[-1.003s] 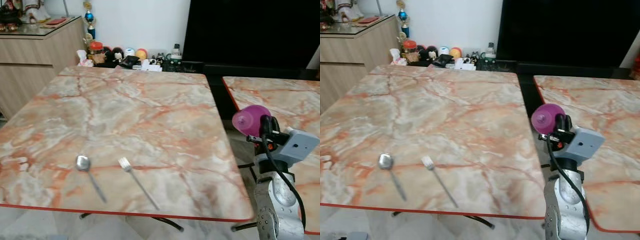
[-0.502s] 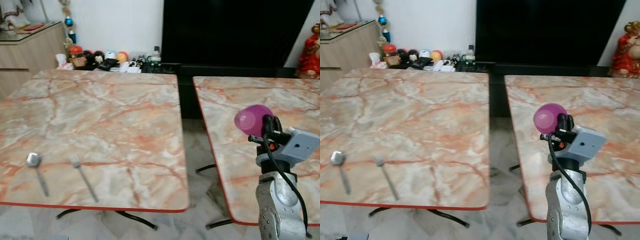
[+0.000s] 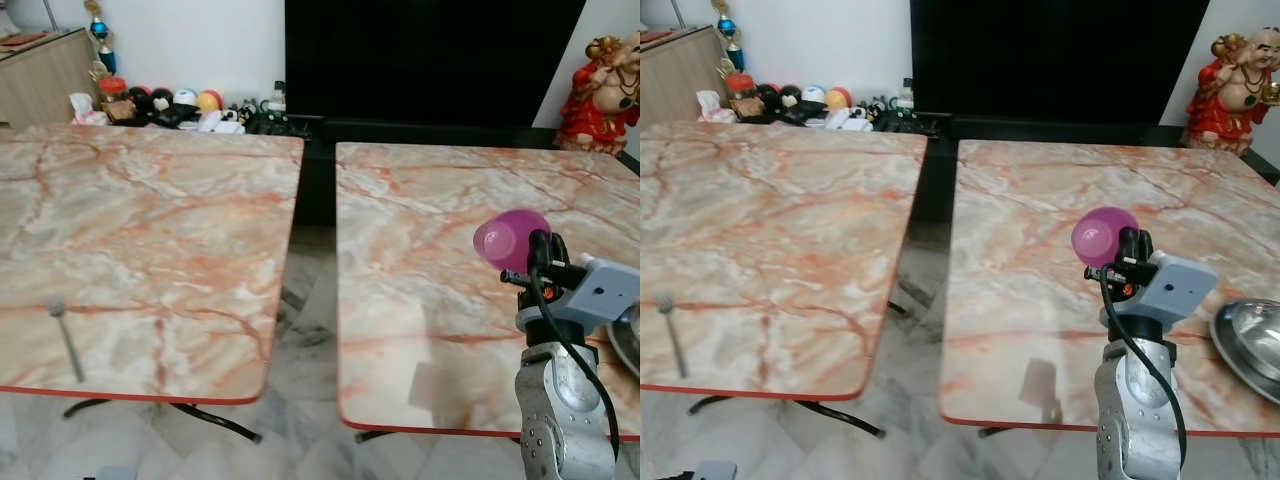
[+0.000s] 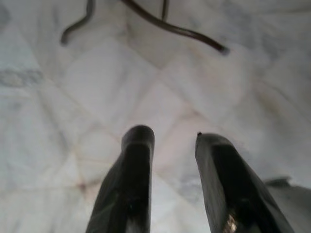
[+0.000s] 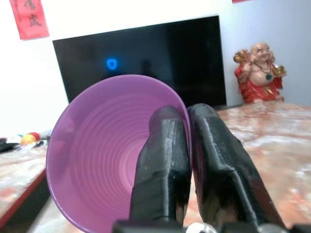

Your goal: Setting the table

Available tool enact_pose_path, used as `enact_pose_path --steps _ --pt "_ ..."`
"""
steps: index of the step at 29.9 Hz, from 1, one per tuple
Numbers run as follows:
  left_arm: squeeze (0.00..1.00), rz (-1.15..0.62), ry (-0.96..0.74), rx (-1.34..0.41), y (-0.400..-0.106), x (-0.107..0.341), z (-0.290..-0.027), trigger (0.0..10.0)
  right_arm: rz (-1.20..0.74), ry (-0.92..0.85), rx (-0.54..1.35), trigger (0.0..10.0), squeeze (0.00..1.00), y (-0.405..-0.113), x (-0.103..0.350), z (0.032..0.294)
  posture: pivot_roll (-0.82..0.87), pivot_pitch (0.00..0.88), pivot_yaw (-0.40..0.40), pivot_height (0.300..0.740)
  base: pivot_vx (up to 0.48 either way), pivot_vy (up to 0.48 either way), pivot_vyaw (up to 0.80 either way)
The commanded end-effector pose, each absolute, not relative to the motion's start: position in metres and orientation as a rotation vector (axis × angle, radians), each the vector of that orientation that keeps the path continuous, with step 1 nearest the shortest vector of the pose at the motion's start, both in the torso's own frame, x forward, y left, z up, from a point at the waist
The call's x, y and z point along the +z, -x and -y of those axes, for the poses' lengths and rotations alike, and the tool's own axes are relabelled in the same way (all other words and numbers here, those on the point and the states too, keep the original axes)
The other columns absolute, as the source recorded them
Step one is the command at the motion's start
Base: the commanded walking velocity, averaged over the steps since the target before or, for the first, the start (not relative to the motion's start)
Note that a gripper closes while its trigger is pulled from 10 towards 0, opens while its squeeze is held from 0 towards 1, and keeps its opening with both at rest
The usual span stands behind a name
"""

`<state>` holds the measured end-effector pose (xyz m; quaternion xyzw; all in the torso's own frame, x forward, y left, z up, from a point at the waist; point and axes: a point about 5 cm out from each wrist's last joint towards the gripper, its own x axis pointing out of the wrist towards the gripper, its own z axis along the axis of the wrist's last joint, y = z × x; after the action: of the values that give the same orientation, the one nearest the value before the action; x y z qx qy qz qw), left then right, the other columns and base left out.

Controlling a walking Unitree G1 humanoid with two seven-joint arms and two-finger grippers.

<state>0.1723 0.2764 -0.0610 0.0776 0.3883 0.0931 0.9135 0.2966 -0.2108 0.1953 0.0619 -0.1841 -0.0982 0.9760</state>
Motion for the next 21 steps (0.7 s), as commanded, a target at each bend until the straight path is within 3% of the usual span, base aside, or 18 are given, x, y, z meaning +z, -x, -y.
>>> enact_pose_path --steps 1,21 --pt "0.0 -0.828 -0.156 0.193 -0.1663 -0.0647 -0.2758 10.0 0.367 -0.131 -0.213 10.0 0.0 -0.2951 0.1944 0.2141 -0.05 0.063 0.009 0.74 0.0 0.0 0.0" --pt "0.0 -0.829 -0.138 0.195 -0.1649 -0.0662 -0.2732 10.0 0.362 -0.135 -0.227 10.0 0.0 -0.2968 0.1943 0.2153 -0.05 0.079 0.005 0.74 0.0 0.0 0.0"
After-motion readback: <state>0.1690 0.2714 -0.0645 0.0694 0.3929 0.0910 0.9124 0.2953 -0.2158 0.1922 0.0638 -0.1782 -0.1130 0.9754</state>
